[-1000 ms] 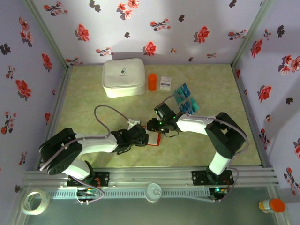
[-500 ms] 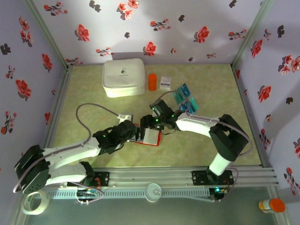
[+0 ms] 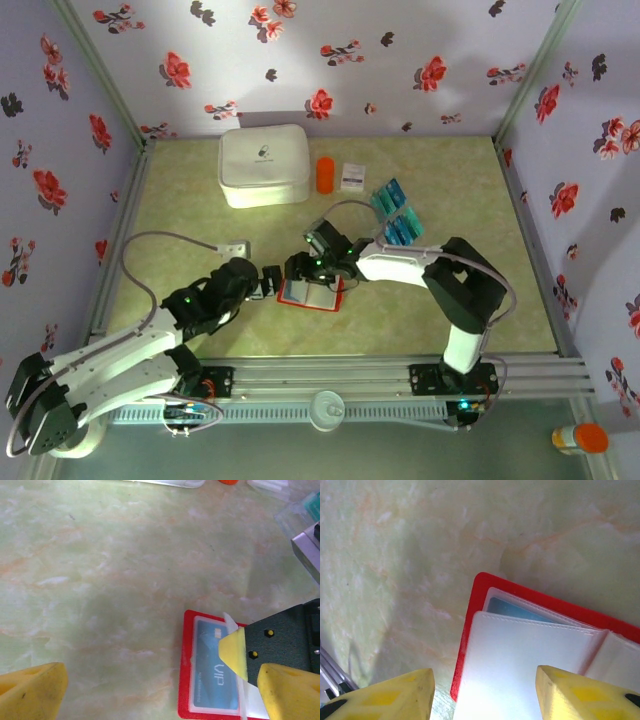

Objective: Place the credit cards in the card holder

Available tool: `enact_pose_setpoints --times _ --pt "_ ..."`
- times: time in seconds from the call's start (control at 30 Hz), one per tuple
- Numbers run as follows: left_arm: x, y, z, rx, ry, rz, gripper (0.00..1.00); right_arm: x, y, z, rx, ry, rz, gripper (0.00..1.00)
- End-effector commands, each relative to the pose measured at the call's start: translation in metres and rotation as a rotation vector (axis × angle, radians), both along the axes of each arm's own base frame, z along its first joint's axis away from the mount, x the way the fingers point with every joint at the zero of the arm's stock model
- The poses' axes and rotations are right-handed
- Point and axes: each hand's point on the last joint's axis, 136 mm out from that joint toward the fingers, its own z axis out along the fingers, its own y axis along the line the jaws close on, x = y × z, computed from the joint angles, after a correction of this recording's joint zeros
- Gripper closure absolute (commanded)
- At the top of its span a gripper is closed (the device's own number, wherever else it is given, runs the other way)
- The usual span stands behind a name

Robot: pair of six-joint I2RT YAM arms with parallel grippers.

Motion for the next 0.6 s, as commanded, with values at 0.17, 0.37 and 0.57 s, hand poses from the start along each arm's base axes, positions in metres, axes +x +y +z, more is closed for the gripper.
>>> enact_pose_setpoints --times 0.17,0.37,0.57 --pt "-0.001 0.012 -0.008 0.02 0.014 0.042 0.02 0.012 0.014 -0.003 0.031 -0.008 -0.044 0.44" --pt "-0.002 0.012 -0.016 0.018 0.029 0.047 0.02 0.011 0.01 -0.001 0.03 -0.014 -0.044 0.44" --pt "-0.003 0.01 -0.026 0.034 0.053 0.044 0.02 0.014 0.002 0.005 0.027 -0.032 -0.056 0.45"
